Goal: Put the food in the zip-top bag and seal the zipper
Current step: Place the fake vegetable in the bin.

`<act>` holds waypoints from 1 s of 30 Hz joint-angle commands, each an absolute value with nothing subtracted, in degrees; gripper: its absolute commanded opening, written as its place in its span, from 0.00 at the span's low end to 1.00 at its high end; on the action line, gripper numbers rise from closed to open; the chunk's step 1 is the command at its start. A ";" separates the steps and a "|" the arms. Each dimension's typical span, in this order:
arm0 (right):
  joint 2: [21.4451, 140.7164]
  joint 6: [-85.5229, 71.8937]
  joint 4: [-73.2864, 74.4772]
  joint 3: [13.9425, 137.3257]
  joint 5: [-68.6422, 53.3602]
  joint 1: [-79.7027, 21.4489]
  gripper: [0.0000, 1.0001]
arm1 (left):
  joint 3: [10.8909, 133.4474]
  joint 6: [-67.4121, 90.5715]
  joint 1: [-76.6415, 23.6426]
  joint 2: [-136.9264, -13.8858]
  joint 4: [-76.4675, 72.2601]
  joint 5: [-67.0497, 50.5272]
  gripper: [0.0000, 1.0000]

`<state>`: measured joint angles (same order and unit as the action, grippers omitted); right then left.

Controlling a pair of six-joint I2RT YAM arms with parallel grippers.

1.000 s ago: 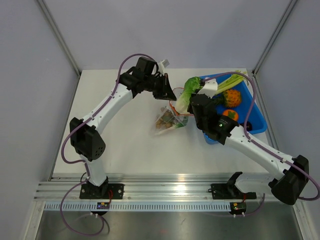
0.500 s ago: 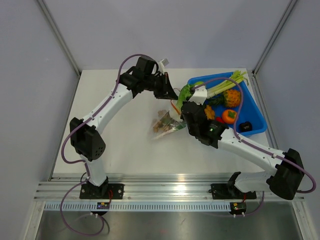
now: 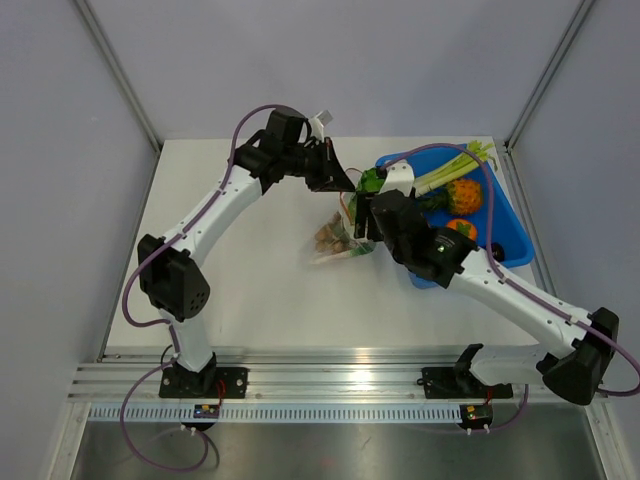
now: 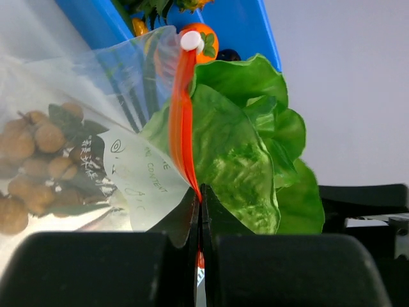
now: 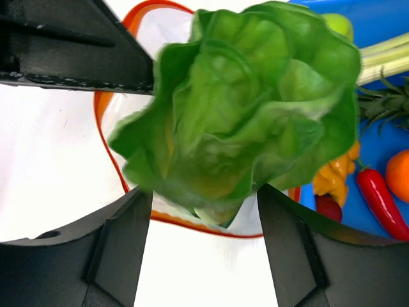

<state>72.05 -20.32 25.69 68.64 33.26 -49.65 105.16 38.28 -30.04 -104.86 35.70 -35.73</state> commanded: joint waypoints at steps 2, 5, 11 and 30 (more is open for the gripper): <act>65.84 -22.41 29.53 71.89 29.36 -45.19 0.73 | 104.33 39.90 -30.06 -103.71 29.89 -39.55 0.00; 62.68 -25.30 29.62 70.41 26.99 -42.72 0.74 | 103.80 40.51 -30.06 -103.80 28.75 -40.16 0.00; 57.93 -30.93 29.00 65.66 23.38 -38.59 0.74 | 103.01 42.54 -30.06 -104.15 25.93 -41.57 0.00; 47.72 -44.12 31.55 52.91 7.31 -16.10 0.73 | 106.35 45.79 -30.06 -103.80 23.12 -42.80 0.00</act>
